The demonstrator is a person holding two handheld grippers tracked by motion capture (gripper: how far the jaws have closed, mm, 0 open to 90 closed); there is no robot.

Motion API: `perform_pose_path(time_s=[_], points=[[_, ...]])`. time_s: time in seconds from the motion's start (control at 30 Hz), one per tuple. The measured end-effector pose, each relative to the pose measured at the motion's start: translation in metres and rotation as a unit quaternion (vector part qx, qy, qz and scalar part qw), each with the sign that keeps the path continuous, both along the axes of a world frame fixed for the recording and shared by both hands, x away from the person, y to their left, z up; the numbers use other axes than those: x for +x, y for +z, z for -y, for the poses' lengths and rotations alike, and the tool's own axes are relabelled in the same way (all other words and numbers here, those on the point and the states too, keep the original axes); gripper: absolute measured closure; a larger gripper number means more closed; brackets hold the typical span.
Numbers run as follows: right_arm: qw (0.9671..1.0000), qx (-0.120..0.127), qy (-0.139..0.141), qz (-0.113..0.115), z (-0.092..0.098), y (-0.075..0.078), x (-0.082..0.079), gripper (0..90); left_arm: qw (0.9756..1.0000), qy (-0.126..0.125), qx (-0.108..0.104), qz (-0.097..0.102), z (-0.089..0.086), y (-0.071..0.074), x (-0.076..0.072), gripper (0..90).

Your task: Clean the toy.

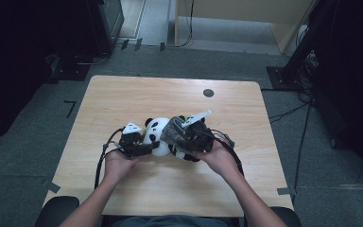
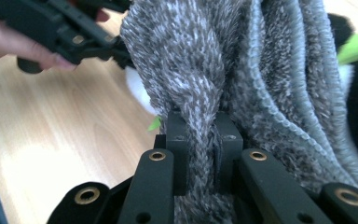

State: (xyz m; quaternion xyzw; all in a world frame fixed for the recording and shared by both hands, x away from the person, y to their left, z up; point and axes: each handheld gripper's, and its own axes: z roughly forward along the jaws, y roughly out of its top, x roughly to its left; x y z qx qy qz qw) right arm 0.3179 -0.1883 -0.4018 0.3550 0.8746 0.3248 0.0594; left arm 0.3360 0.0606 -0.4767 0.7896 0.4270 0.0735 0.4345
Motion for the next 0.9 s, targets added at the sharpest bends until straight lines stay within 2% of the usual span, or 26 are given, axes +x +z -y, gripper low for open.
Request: perform_pose_path(time_s=[0.4, 0.57, 0.9], points=[[0.999, -0.022, 0.035, 0.015, -0.013, -0.018, -0.024, 81.3, 1.0, 0.0, 0.0, -0.002, 0.0, 0.0, 0.001, 42.9], [0.9991, -0.012, 0.036, 0.018, -0.009, -0.022, -0.027, 81.3, 1.0, 0.0, 0.0, -0.002, 0.0, 0.0, 0.001, 43.0], [0.9985, -0.018, 0.046, 0.025, -0.006, -0.035, -0.042, 81.6, 1.0, -0.007, 0.004, 0.001, -0.001, 0.001, 0.001, 43.0]])
